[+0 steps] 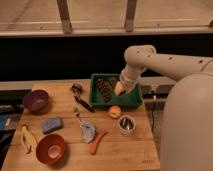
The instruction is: Wipe tray with eraser
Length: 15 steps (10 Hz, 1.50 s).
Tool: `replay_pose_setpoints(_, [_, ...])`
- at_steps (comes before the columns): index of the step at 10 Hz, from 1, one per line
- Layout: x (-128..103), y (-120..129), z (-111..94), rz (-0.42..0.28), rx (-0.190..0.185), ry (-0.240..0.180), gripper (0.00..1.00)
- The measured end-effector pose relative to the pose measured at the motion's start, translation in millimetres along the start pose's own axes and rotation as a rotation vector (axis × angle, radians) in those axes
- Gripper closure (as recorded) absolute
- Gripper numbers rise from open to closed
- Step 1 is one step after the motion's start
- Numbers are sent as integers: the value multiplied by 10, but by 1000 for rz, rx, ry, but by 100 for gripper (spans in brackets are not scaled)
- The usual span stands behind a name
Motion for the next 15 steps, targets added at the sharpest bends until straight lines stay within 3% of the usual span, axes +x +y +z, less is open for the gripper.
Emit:
replay_pose_setpoints(5, [-11, 11, 4, 3, -5, -8, 100])
replay_pose_setpoints(8, [-181, -109, 230, 99, -34, -98, 100])
replay_pose_setpoints(10, [-342, -184, 363, 122, -44, -117, 100])
replay_pose_setpoints(14, [-575, -427, 433, 154, 24, -95, 100])
replay_pose_setpoints(15, [-568, -442, 426, 156, 26, -93, 100])
